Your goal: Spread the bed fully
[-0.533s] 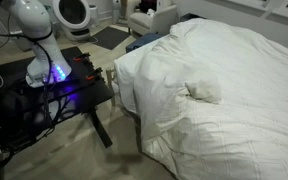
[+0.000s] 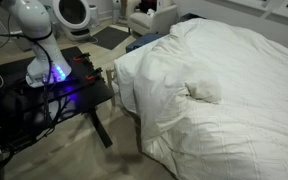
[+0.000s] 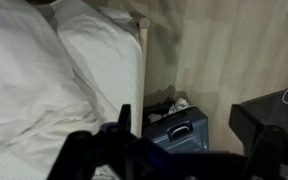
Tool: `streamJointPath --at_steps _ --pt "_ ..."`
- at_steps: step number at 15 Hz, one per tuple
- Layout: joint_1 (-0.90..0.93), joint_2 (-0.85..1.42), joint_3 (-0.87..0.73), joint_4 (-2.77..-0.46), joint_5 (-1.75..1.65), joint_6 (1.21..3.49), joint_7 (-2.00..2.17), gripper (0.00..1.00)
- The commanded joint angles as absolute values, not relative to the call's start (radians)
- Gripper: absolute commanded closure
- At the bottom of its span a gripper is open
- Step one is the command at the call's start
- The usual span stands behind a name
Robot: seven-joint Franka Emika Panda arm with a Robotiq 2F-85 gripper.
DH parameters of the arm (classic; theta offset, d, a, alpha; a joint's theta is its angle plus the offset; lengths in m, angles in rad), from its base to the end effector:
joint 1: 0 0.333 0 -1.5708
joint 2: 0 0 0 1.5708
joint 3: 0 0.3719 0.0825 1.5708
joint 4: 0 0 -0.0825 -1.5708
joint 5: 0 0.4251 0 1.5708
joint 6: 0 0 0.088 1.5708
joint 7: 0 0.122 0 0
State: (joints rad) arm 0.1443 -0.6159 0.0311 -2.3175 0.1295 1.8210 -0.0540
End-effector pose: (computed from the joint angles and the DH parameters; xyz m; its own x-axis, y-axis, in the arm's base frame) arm 0.3783 0.0823 0.6004 0.9738 0.1910 0.1232 0.2041 -0.9735 -0.1037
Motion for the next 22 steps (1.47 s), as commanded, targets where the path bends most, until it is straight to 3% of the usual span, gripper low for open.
streamJointPath --at_steps 1,11,22 --pt "0.131 -0.615 0.041 -2.315 0.136 1.818 -0.06 0.0" --pt "0.12 -0.596 0.051 -2.306 0.13 1.84 -0.03 0.0" --pt "-0.009 -0.261 0.028 -2.104 0.098 2.241 0.145 0.0"
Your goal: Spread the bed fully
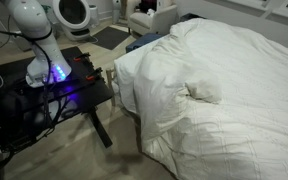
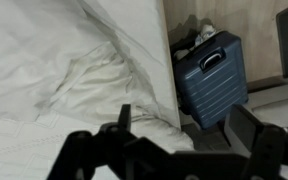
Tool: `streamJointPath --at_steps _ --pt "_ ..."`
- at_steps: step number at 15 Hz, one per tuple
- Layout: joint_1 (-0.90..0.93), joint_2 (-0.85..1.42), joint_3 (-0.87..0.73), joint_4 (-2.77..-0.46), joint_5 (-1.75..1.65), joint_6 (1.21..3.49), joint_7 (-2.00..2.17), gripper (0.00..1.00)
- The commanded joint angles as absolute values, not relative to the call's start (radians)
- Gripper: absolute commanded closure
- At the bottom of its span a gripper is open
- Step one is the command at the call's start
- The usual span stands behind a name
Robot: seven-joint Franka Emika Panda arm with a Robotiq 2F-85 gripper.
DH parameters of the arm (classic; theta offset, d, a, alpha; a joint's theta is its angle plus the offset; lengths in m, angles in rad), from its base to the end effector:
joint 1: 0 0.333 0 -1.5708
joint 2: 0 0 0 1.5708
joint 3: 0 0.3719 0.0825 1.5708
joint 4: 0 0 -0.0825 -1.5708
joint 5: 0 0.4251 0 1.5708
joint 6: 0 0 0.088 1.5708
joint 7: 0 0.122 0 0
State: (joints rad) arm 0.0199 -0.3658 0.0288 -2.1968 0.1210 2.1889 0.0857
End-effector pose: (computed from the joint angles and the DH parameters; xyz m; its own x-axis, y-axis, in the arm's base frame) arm 0.5004 0.0320 0.5969 0.9356 -0.1076 0.3364 -0.0649 -0.9886 -0.1357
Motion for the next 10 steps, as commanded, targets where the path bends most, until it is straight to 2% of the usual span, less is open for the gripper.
streamJointPath --at_steps 1,10 --pt "-0.02 -0.225 0.024 -2.076 0.091 2.27 0.153 0.0" --pt "-0.081 0.048 -0.034 -1.79 -0.051 2.346 0.374 0.0"
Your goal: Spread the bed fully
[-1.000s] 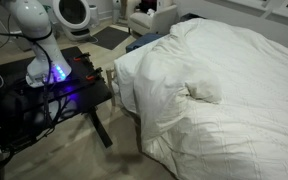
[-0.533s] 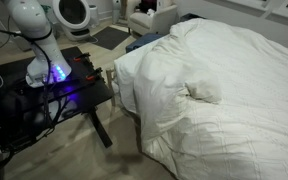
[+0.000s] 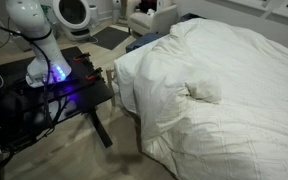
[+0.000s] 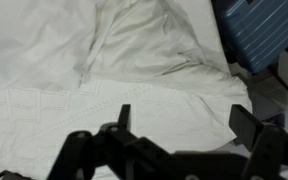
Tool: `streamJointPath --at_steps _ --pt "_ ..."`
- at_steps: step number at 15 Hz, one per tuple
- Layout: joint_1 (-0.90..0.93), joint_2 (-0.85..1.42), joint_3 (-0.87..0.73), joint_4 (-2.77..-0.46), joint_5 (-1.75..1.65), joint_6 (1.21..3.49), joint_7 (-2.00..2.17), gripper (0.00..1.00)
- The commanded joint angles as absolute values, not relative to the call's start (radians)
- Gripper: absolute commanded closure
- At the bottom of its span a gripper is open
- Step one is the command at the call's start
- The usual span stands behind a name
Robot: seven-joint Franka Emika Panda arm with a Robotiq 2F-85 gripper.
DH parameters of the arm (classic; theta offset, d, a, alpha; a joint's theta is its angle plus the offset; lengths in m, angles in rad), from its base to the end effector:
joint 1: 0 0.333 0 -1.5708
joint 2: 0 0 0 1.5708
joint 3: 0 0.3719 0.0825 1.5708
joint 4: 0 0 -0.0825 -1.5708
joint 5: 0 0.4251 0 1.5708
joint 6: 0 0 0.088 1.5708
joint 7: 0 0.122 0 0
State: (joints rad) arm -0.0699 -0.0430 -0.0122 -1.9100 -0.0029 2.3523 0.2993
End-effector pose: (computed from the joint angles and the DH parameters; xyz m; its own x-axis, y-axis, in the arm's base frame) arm 0.6297 -0.0520 0.5961 0.8186 -0.3615 0.4464 -0.3375 -0.9315 -0.1354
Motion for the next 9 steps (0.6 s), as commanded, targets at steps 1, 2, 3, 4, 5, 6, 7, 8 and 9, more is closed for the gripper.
streamJointPath --at_steps 1,2,3,4,5,6,7,8,9 --pt "-0.083 0.077 -0.048 -1.757 -0.065 2.348 0.393 0.0" --pt "-0.087 0.105 -0.063 -1.72 -0.08 2.34 0.411 0.0" --pt "-0.09 0.132 -0.079 -1.685 -0.087 2.334 0.422 0.0" --pt "-0.096 0.159 -0.098 -1.65 -0.092 2.326 0.428 0.0" --pt "-0.1 0.184 -0.115 -1.617 -0.091 2.321 0.429 0.0" --pt "-0.107 0.21 -0.134 -1.581 -0.088 2.317 0.429 0.0" --pt "-0.116 0.236 -0.151 -1.546 -0.082 2.312 0.422 0.0" --pt "-0.124 0.261 -0.168 -1.513 -0.077 2.309 0.417 0.0" --pt "-0.134 0.287 -0.183 -1.478 -0.072 2.303 0.414 0.0"
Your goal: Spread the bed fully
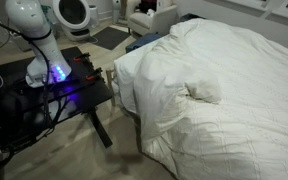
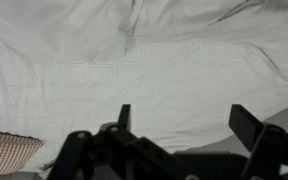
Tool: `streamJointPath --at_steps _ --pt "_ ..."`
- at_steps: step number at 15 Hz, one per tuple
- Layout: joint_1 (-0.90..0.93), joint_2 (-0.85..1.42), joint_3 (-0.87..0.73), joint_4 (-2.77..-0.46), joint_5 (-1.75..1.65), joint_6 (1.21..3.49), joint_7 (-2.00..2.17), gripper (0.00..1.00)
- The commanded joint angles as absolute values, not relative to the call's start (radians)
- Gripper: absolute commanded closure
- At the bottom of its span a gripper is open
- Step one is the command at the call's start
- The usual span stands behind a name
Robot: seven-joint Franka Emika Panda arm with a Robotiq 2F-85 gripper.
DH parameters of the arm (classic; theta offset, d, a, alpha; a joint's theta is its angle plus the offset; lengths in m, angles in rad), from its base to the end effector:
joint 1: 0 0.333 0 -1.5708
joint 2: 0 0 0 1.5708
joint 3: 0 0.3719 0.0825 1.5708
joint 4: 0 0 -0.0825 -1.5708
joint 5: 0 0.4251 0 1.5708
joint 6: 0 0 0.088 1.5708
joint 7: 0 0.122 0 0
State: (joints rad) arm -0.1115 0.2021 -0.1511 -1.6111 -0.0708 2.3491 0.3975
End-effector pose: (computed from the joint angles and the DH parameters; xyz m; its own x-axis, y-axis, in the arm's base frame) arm 0.7026 -0.1801 0.6005 0.6877 -0.5190 0.5077 -0.5480 -0.8297 -0.1060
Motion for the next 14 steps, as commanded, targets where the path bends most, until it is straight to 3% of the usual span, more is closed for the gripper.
streamJointPath --at_steps 1,14 --pt "-0.146 0.312 -0.199 -1.445 -0.068 2.296 0.415 0.0" --pt "-0.349 0.55 -0.261 -1.129 0.038 2.079 0.36 0.0"
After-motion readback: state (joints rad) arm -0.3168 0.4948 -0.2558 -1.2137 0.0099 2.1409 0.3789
